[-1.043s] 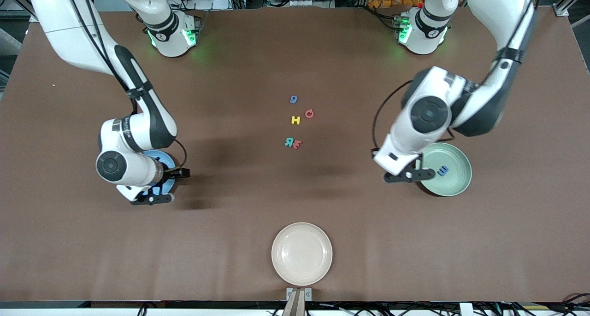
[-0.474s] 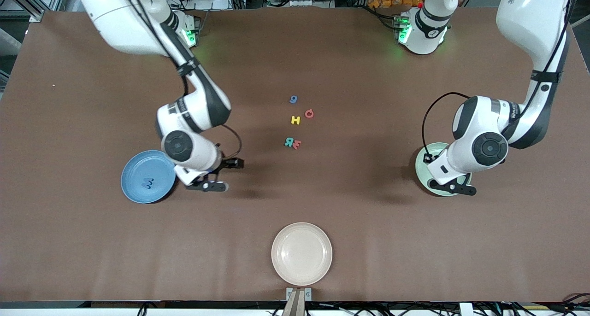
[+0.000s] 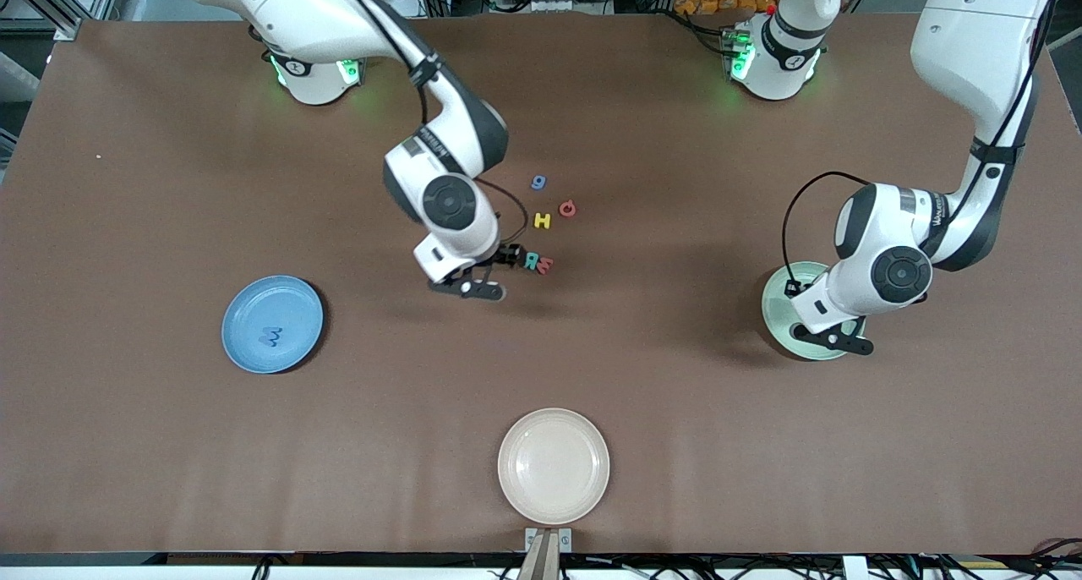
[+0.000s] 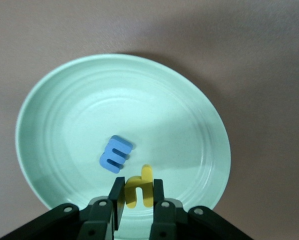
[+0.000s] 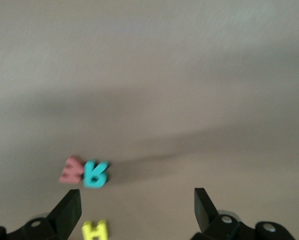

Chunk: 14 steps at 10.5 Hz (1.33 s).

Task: Sort uppercase to blue plate, lowercase to green plate
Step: 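Release the h on the green plate while the right gripper reaches letters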

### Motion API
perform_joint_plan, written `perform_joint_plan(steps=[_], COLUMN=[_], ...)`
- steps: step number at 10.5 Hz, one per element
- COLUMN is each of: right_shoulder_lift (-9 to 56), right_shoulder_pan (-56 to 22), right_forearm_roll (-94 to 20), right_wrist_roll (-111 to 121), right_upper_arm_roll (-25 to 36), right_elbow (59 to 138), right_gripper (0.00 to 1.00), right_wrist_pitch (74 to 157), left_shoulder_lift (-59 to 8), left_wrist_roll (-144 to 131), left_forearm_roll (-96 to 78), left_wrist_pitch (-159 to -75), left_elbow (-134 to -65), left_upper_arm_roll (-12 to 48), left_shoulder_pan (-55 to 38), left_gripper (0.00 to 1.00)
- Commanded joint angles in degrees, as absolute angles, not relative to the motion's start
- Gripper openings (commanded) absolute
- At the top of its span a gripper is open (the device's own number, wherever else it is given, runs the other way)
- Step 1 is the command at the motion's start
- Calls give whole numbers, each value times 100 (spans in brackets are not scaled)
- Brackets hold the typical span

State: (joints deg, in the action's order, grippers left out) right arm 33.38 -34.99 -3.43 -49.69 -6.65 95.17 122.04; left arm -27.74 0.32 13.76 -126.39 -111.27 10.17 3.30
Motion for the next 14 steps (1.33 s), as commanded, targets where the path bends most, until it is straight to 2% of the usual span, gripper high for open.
perform_joint_plan(steps=[1, 2, 7, 9, 14], right_shoulder_lift=[3322, 3348, 3725, 3954, 4350], right_shoulder_pan=[-4145, -4366, -5070, -5106, -5221], right_forearm_roll=[-518, -527, -519, -519, -510], right_wrist_roll=[-5989, -6351, -7715, -7979, -8156], right_upper_arm_roll=[-615, -607, -598, -598, -589], right_elbow=[9431, 9405, 9439, 9448, 9448], right_gripper=[100, 100, 100, 100, 100], right_wrist_pitch=[12199, 12251, 12988, 13410, 13851], left_shoulder_lift=[-2733, -2716, -2190, -1725, -766], left_wrist_roll=[193, 202, 492, 771, 888], left_forearm_roll=[1344, 1345, 1345, 1284, 1248], left_wrist_pitch=[-12744, -12735, -12298, -11946, -11261], left_elbow=[-11171, -11162, -10811, -10732, -10644], left_upper_arm_roll=[940, 940, 949, 958, 967], left_shoulder_pan=[290, 290, 255, 246, 79], left_gripper=[79, 100, 100, 100, 100])
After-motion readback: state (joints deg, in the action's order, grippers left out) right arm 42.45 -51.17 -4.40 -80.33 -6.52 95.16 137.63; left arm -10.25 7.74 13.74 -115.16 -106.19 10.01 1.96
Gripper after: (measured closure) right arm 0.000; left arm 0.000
